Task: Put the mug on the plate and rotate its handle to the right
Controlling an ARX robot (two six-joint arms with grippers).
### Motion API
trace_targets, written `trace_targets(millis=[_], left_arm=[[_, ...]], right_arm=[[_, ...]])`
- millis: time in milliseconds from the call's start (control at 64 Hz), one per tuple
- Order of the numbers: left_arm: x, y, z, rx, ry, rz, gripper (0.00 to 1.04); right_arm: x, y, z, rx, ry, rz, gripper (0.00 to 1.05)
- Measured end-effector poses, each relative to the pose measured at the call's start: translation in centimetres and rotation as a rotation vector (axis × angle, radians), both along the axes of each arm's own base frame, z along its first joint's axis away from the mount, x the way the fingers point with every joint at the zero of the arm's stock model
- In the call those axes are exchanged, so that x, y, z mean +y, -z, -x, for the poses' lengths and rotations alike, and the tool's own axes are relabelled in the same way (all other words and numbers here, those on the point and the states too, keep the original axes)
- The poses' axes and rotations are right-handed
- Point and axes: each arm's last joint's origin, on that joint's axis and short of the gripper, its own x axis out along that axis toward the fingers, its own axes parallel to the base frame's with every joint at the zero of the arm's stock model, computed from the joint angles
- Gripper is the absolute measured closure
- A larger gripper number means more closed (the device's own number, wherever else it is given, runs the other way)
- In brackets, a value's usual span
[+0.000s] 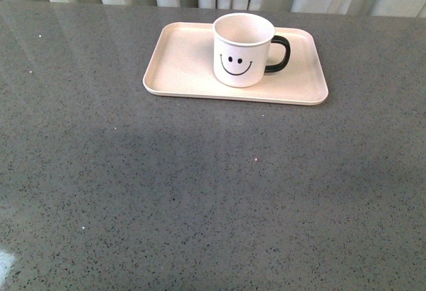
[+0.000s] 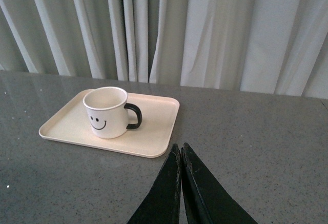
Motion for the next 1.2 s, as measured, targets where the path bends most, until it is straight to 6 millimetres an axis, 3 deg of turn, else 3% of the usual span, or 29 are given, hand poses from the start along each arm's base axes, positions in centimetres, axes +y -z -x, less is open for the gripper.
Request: trace_targets(millis=[406,641,750,922,1203], left_arm=[[0.0,0.0,0.0,0.0,0.0,0.0,0.09],[0.0,0.0,0.0,0.0,0.0,0.0,0.09],[0.0,0.0,0.0,0.0,0.0,0.0,0.09],[0.0,0.0,0.0,0.0,0.0,0.0,0.09],[0.0,0.0,0.0,0.0,0.0,0.0,0.09]], right_arm=[[0.0,0.3,1.3,0.005,0.0,0.0,1.02],[0.0,0.3,1.3,0.005,0.0,0.0,0.64],[0.0,0.3,1.3,0.005,0.0,0.0,0.38],[0.0,0.3,1.3,0.005,0.0,0.0,0.09],[0.0,0.3,1.3,0.005,0.0,-0.001,0.09]])
